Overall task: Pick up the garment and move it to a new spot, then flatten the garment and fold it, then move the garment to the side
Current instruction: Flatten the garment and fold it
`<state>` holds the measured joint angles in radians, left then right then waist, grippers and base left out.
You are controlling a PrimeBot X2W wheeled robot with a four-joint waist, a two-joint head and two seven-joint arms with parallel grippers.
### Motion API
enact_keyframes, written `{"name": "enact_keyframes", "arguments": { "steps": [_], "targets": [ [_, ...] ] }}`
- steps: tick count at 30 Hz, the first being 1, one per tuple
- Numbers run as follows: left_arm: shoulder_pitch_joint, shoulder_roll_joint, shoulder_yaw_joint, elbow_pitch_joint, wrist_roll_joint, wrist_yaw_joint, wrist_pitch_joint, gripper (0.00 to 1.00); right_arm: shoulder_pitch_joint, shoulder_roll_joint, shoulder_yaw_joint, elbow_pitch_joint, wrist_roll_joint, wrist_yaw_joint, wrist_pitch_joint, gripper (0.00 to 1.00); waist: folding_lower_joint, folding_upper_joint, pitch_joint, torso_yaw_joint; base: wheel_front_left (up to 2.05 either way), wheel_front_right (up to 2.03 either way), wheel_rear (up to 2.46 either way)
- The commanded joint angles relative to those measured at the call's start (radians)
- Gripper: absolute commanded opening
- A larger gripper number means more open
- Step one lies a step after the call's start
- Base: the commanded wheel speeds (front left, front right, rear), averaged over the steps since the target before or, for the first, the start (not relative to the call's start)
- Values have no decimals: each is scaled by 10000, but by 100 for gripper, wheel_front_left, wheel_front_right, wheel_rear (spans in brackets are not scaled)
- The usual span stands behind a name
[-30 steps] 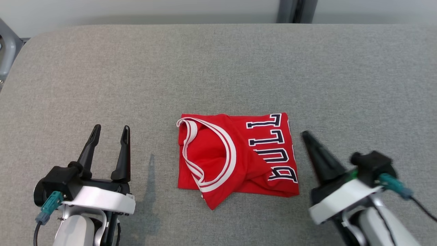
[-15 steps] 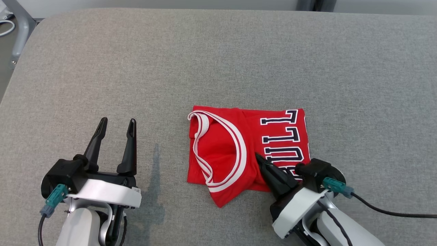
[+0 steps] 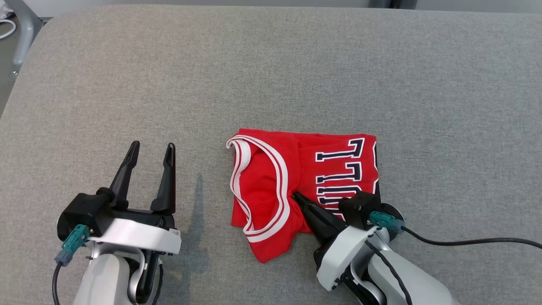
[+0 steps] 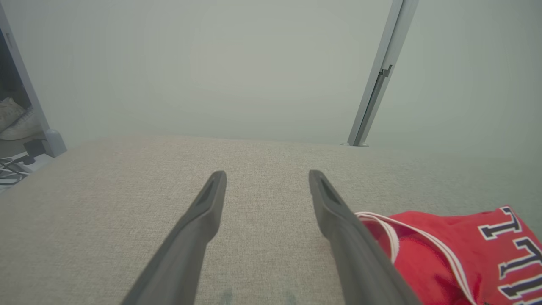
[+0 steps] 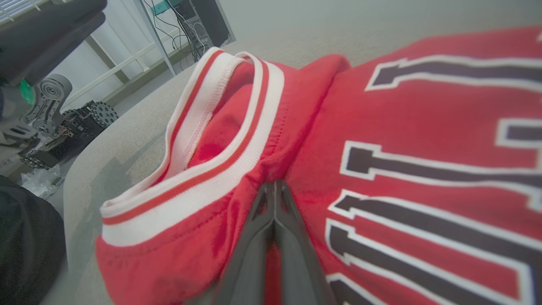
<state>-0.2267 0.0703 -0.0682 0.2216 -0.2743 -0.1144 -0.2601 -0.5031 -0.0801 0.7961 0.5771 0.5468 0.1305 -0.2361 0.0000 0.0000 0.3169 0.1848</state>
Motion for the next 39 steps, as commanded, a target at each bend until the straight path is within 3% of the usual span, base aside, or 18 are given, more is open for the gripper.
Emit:
{"name": "enact_keyframes", "arguments": {
  "steps": [1,9,12,28,30,32,39],
  "targets": [
    [-68,14,12,-7,44,-28,-32,100,-76,66,102,176,50,4,-36,0,0,0,2,3,0,0,0],
    [-8,-14,31,72,102,-45,-32,100,-667,260,1362,673,766,14,-226,0,0,0,-55,26,0,0,0],
    [49,-25,59,77,107,-49,-33,100,-725,250,1263,792,966,11,-292,0,0,0,-126,-18,0,0,0],
    [365,154,320,-54,159,126,-30,100,986,-828,-2989,-1876,413,1,-293,0,0,0,-618,-755,0,0,0],
    [464,213,361,-99,154,191,-21,100,1263,-961,-3722,-2141,226,1,-294,31,0,0,-726,-859,0,0,0],
    [547,259,389,-151,151,251,20,100,1549,-1064,-4522,-2412,-32,1,-296,100,0,0,-832,-946,0,0,0],
    [868,414,422,-422,190,392,172,100,2441,-1282,-6323,-3093,-948,1,-183,100,0,0,-1307,-1162,0,0,0]
  ]
}}
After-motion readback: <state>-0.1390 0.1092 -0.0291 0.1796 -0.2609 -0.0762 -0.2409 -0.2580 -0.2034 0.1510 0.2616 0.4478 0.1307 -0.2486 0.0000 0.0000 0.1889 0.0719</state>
